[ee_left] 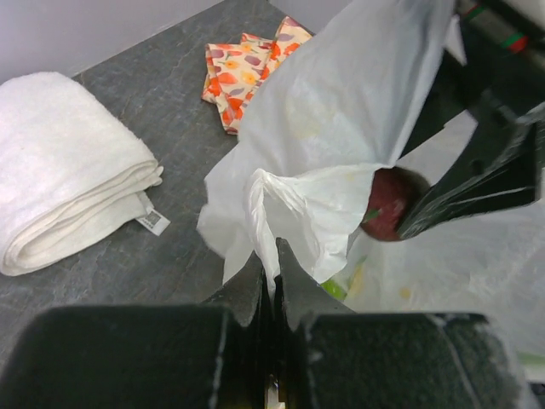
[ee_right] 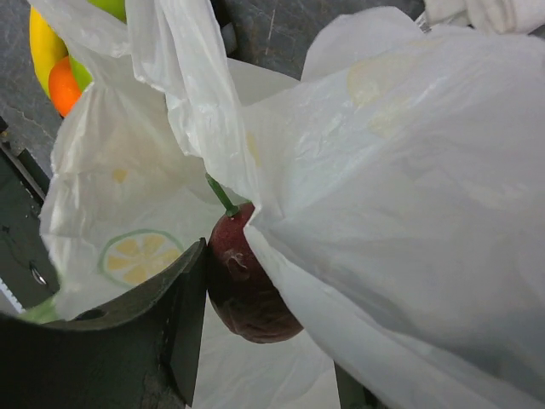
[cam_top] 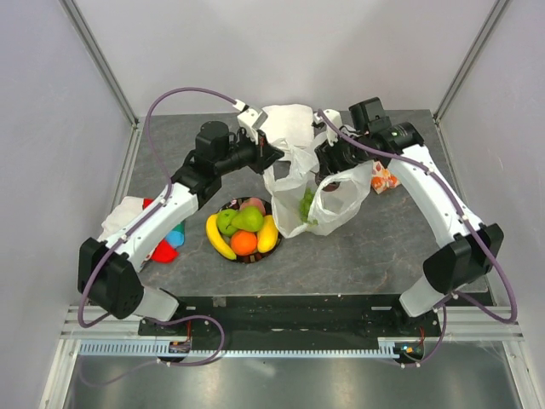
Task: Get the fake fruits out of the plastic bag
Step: Take out the fake fruit from the plastic bag.
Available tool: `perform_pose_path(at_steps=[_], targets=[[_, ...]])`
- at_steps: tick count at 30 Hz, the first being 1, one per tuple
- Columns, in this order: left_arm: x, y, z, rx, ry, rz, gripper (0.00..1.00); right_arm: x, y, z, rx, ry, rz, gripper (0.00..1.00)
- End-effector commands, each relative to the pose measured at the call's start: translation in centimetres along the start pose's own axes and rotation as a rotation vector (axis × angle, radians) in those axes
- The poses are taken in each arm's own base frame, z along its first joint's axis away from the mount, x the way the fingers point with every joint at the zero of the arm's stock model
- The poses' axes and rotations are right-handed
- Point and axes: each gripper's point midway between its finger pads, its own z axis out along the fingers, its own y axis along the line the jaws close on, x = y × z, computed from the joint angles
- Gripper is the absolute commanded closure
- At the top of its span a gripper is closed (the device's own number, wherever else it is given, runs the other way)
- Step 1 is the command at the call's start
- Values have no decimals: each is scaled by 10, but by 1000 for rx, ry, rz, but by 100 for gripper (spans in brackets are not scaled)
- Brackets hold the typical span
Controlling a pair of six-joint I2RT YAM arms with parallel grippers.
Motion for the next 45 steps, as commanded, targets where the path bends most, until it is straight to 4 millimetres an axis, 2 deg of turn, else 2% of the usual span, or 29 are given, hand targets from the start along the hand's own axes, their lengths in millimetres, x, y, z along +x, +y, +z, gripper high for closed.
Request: perform_pose_path(at_steps=[1, 3, 4, 7, 9, 10, 12, 13, 14, 15, 16, 17, 19, 20, 21, 22, 24, 26, 27, 28, 29, 30, 31, 33, 35, 38, 39, 43, 45], targets=[[-34, 0, 11, -23, -91, -11, 98, -37, 13, -10, -86, -105, -13, 49], [-37, 6, 16, -51, -87, -39, 98, -54, 22, -27, -109, -149, 16, 47], [-41, 6, 17, -49, -94, -39, 98, -72, 31, -41, -138, -204, 8, 46], [-45, 5, 23, -33, -108, -64, 98, -95, 41, -56, -177, -286, 52, 47], [-42, 14, 29, -69, -102, -132, 98, -105, 41, -58, -184, -331, 81, 47], [-48, 22, 29, -89, -112, -165, 98, -113, 45, -56, -222, -355, 109, 46], [-38, 34, 39, -104, -77, -276, 98, -118, 39, -53, -251, -362, 173, 46], [-48, 42, 38, -114, -95, -294, 98, -124, 36, -55, -283, -385, 224, 45], [-50, 46, 39, -121, -97, -309, 98, -123, 31, -57, -331, -390, 253, 45], [-51, 51, 41, -126, -100, -315, 98, -119, 23, -49, -322, -376, 269, 46], [-62, 51, 41, -121, -119, -295, 98, -113, 15, -45, -293, -359, 273, 46], [-66, 49, 42, -109, -120, -277, 98, -107, -1, -41, -239, -356, 237, 46], [-72, 50, 44, -102, -118, -251, 98, -93, -10, -29, -226, -309, 245, 46], [-72, 50, 45, -98, -117, -246, 98, -88, -19, -27, -234, -302, 289, 41], [-71, 50, 45, -96, -114, -241, 98, -80, -11, -20, -381, -274, 395, 40], [-62, 49, 45, -98, -82, -253, 98, -87, -17, -17, -433, -310, 445, 41], [-59, 48, 43, -88, -73, -243, 97, -79, -30, -10, -518, -298, 647, 44], [-70, 43, 30, -42, -86, -236, 71, -77, -47, -6, -471, -314, 628, 46], [-76, 49, 21, -47, -101, -243, 52, -77, -55, -3, -454, -316, 631, 46], [-83, 48, 12, -37, -114, -234, 48, -78, -60, -4, -450, -319, 644, 46], [-94, 35, -3, 14, -122, -209, 44, -81, -64, -5, -449, -328, 646, 46], [-100, 34, -13, 23, -121, -173, 32, -87, -67, -6, -445, -342, 640, 46], [-110, 26, -22, 53, -126, -145, 27, -90, -70, -8, -445, -352, 640, 46], [-119, -7, -39, 184, -93, -102, 21, -100, -71, -13, -459, -376, 630, 46], [-117, -36, -48, 332, -60, -115, 21, -103, -68, -16, -473, -380, 639, 44], [-105, -66, -45, 468, 8, -185, 24, -105, -64, -19, -502, -385, 636, 44], [-97, -76, -37, 499, 24, -180, 26, -105, -63, -21, -500, -389, 632, 44], [-85, -86, -16, 565, 50, -186, 31, -103, -58, -23, -509, -387, 646, 44], [-79, -87, -7, 582, 75, -221, 29, -101, -57, -24, -514, -383, 654, 43]])
